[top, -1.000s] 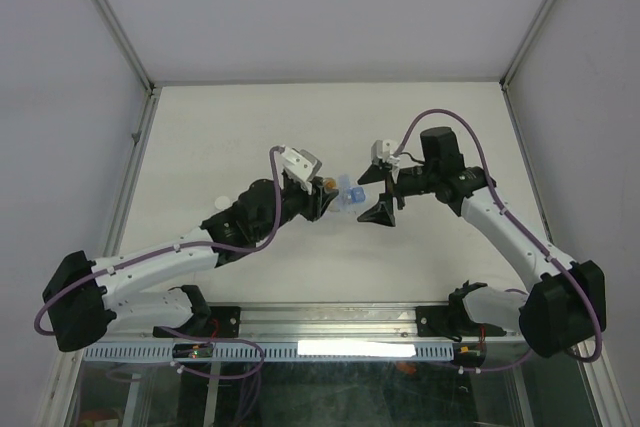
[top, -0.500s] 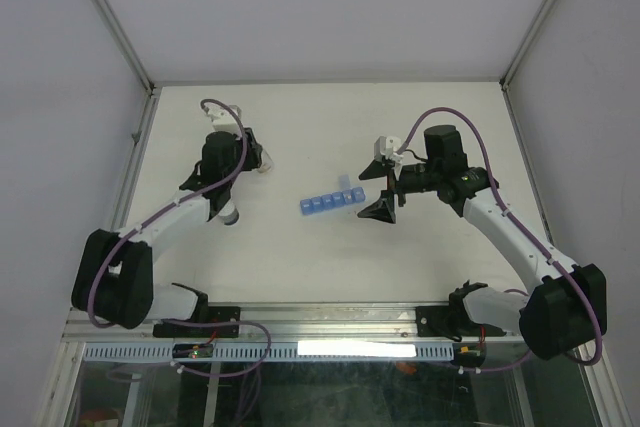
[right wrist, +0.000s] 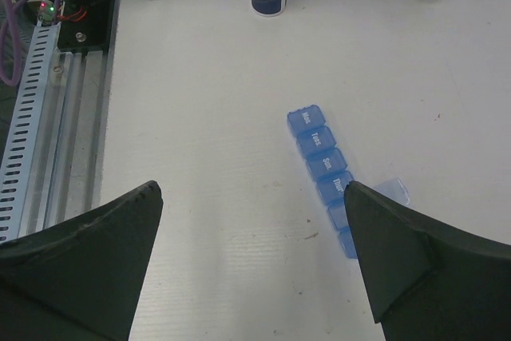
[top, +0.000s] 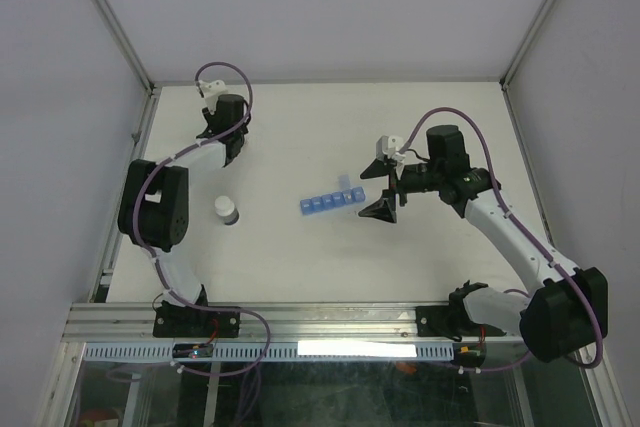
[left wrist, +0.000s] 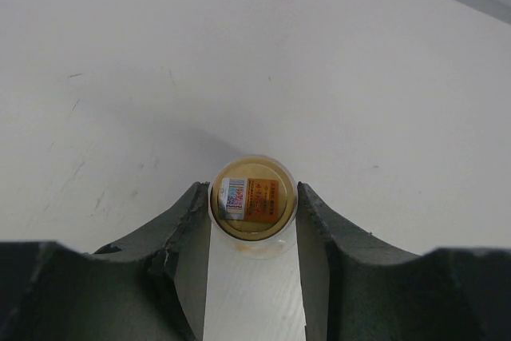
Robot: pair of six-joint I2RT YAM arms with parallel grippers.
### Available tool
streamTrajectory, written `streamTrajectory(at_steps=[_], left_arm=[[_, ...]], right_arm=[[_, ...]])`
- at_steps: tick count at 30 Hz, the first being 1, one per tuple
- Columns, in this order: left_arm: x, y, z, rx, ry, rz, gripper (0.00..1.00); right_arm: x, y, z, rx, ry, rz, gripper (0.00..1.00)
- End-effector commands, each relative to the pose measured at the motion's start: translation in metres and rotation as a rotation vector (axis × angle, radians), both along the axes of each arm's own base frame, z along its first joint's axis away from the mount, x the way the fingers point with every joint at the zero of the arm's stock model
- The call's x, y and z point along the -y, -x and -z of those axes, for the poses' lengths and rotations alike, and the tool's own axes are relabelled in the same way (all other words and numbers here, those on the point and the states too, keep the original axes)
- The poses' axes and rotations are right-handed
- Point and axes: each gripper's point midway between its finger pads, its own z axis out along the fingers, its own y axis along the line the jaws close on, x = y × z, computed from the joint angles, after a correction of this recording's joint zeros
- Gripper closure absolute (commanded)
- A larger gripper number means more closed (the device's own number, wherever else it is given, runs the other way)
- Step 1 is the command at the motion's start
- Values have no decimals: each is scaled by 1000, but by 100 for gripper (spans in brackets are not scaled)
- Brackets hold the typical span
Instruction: Sort the pills into containers
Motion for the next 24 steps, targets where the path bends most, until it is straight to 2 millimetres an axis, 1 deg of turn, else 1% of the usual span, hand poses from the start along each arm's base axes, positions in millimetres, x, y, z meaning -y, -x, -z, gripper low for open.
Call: streamTrajectory(at_steps=[1, 2, 3, 5, 6, 7, 9, 10, 13, 15, 18, 19, 20, 21, 22, 23, 24], left_arm=[[-21, -11, -2, -23, -46, -121, 88], [-21, -12, -3, -20, -42, -121, 80], [-20, -14, -4, -18, -38, -116, 63], [-17, -16, -8, -11, -30, -102, 36], [-14, -17, -10, -7, -20, -88, 24], [-12, -17, -13, -2, -14, -78, 14], [-8, -16, -20, 9, 4, -53, 3], [-6, -15, -24, 16, 15, -39, 1], [4, -9, -39, 38, 50, 23, 1], [13, -1, -51, 62, 81, 77, 1], [31, 16, -77, 132, 140, 196, 1], [39, 26, -92, 173, 161, 252, 1], [47, 35, -103, 210, 180, 310, 1], [58, 44, -108, 237, 205, 382, 1], [70, 58, -126, 293, 230, 470, 1], [86, 71, -140, 337, 254, 579, 1], [101, 85, -149, 366, 281, 683, 2]], right_arm=[[0, -3, -17, 65, -36, 1, 0], [0, -3, -17, 62, -36, 0, 0], [0, -3, -16, 62, -35, 0, 0], [0, -3, -16, 62, -35, 0, 0], [0, -3, -15, 60, -34, -1, 0], [0, -3, -15, 60, -34, -1, 0], [0, -4, -15, 60, -32, 1, 0], [0, -4, -15, 58, -32, 2, 0], [0, -4, -15, 57, -33, 4, 0], [0, -5, -15, 52, -35, 6, 0], [1, -6, -15, 44, -40, 15, 0], [2, -7, -16, 39, -43, 19, 0], [3, -8, -17, 37, -45, 23, 0], [3, -9, -18, 34, -48, 28, 0], [5, -10, -19, 31, -53, 34, 0], [6, -11, -20, 30, -60, 41, 0], [8, -13, -22, 26, -68, 50, 0]])
